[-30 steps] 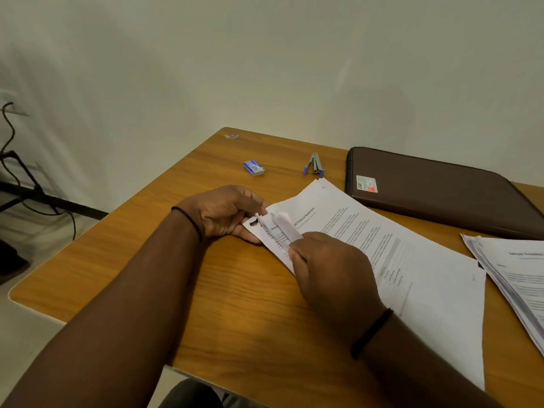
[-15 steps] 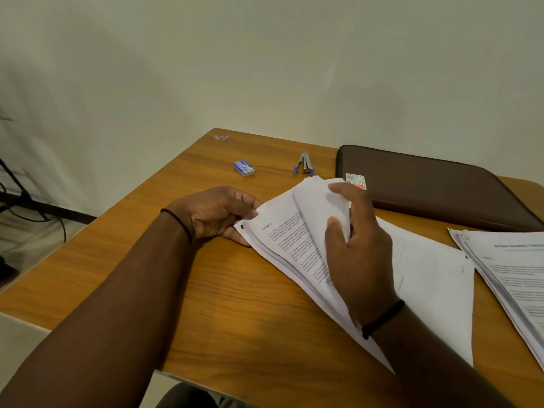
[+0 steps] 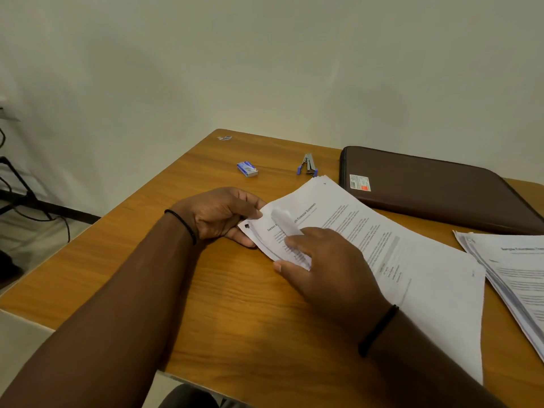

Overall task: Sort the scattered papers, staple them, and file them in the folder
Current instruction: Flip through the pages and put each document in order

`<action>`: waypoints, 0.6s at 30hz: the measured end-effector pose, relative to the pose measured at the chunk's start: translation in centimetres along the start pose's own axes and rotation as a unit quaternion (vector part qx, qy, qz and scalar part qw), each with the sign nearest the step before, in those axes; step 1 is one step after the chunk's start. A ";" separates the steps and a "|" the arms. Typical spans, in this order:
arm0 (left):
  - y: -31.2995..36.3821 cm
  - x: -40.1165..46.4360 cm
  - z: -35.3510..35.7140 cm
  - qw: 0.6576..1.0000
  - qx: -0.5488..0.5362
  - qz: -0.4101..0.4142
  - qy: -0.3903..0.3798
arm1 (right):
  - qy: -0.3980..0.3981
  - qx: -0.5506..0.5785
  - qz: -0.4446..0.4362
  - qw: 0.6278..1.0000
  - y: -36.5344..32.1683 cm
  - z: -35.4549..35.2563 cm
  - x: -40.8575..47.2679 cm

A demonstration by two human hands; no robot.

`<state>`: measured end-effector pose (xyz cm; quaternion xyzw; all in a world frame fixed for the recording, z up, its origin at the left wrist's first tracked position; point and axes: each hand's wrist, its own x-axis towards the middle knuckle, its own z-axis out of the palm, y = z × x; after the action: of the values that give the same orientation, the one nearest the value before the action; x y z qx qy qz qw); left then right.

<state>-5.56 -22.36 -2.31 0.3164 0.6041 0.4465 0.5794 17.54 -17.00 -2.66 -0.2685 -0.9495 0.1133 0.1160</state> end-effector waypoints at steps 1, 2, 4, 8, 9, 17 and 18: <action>0.0 0.0 0.0 1.000 0.000 -0.001 -0.001 | 0.008 0.011 -0.007 1.000 0.0 0.1 0.1; 0.1 0.0 -0.1 1.000 0.001 -0.002 -0.003 | 0.020 0.022 -0.013 0.999 0.2 0.2 0.1; 0.2 0.1 -0.2 1.000 0.006 -0.003 -0.006 | 0.033 0.030 -0.015 0.999 0.4 0.3 0.3; 0.3 0.1 -0.2 1.000 0.012 0.000 -0.004 | 0.050 0.024 0.024 0.998 0.4 0.3 0.4; 0.3 0.1 -0.1 1.000 0.013 0.000 -0.004 | 0.053 0.031 0.031 0.998 0.4 0.3 0.4; 0.3 0.0 -0.1 1.000 0.023 0.002 0.003 | 0.121 0.177 0.092 0.972 0.2 0.0 0.1; 0.3 0.1 -0.1 1.000 0.024 0.002 0.002 | 0.148 0.176 0.101 0.968 0.1 -0.2 0.2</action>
<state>-5.70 -22.22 -2.10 0.3303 0.6150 0.4343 0.5693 17.49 -16.80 -2.52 -0.3526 -0.8545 0.2489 0.2890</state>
